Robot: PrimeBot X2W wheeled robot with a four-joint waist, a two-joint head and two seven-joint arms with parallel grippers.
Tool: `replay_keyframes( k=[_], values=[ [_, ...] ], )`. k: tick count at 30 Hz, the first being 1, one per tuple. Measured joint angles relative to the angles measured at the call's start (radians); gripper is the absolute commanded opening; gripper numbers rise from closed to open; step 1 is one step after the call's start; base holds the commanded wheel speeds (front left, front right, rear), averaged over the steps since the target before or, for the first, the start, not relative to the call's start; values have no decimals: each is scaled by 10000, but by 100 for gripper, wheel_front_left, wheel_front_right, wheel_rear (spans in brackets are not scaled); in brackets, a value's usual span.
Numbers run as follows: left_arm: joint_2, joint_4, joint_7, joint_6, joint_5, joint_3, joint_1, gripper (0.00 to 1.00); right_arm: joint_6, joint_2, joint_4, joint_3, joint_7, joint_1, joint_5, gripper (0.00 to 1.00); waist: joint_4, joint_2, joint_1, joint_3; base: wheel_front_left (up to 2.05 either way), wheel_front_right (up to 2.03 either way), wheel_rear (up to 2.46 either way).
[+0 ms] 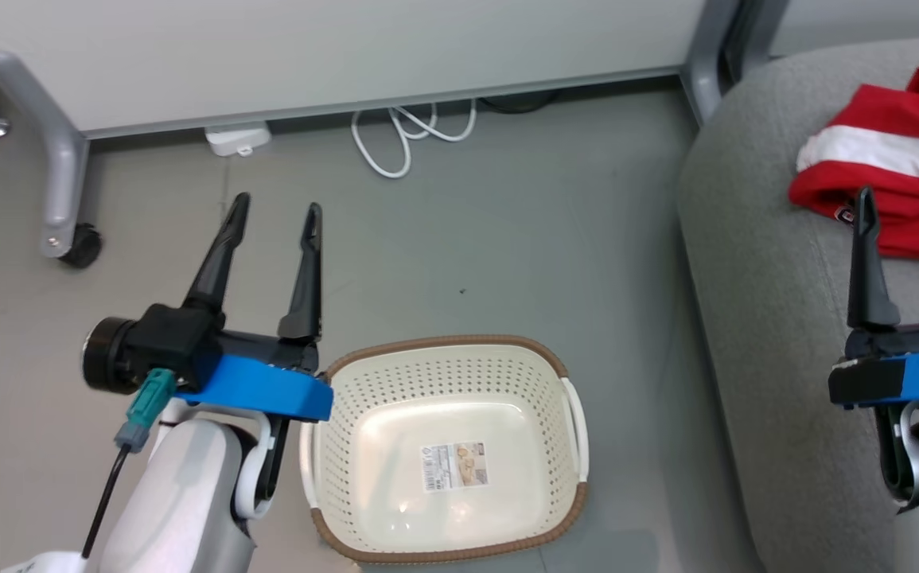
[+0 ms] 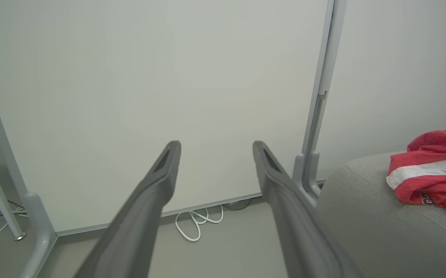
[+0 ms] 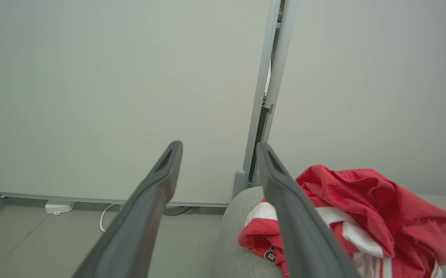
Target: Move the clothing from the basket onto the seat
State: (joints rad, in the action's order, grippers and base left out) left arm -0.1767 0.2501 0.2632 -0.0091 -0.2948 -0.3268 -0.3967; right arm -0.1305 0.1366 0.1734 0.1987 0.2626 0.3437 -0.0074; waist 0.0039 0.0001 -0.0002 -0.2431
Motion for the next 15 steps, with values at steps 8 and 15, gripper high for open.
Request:
replay_keyframes(
  k=[8,15],
  values=[
    [307,-267,-2,-249,500,1292,947,100,-2,-337,-165,-280,0,-672,-36,100,733,0,0,586,0,0,0],
    [556,-303,-2,-531,909,1956,1879,100,0,-612,-211,-326,0,-1351,-46,100,907,0,1,1093,0,0,0]
  ],
)
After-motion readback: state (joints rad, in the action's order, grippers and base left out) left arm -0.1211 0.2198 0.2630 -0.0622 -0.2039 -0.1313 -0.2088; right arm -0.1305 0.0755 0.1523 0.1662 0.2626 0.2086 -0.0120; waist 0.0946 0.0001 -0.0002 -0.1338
